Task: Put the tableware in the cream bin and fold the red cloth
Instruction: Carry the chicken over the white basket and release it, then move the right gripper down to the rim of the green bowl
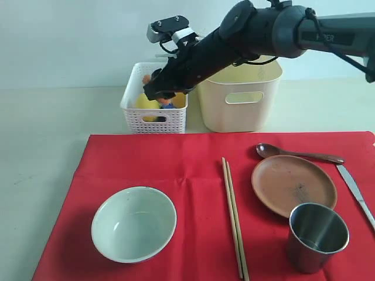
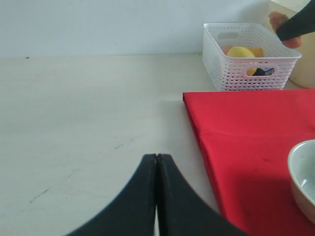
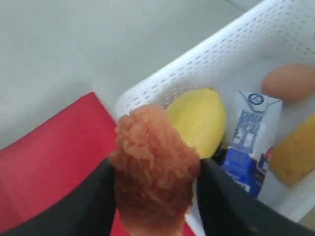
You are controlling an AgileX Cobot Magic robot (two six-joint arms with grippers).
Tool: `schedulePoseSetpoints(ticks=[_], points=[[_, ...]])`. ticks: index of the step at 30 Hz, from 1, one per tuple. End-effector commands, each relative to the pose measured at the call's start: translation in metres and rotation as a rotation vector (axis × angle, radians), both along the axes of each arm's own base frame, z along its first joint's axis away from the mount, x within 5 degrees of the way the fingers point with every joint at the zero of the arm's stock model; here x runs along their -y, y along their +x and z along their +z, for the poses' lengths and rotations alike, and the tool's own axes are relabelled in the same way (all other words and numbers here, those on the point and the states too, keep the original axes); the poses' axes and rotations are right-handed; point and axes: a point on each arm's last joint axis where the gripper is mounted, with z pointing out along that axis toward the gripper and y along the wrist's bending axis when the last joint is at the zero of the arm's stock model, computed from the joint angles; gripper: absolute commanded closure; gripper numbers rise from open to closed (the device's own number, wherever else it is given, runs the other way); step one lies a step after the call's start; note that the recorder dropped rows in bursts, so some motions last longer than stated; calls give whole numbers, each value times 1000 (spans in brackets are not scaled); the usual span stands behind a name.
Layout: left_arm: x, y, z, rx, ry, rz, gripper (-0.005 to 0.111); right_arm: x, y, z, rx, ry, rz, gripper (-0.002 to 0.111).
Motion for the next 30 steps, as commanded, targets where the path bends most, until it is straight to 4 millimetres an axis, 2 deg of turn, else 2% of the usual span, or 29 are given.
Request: schedulePoseSetpoints(ticks=[1,5,10,12,16,18,20,23,24,28,30], points=[[0,0,0,4,-7,4,107,0,14,0,95,-21,-53,79],[0,0,0,4,-7,4,107,1,21,3,149,-31,-82,57],[0,0,0,4,-7,4,107,-1,20,9,120,-12,-77,23],[0,0,0,4,-7,4,107,-2,20,14,93,9,-92,18],[0,0,0,4,-7,4,107,3,15,34,61,12,-141,18],[0,0,0,4,-7,4,107,7,11,48,46,-5,-165,22],[0,0,0,4,-7,4,107,13,5,61,17,-25,-201,31],[0,0,0,4,-7,4,107,24,-7,79,-51,-83,-275,55],[0,0,0,4,-7,4,107,31,-12,87,-79,-116,-324,68],[0,0,0,4,-7,4,107,52,-31,108,-56,-219,-378,107],[0,0,0,4,-7,4,107,60,-45,118,-28,-223,-382,108]])
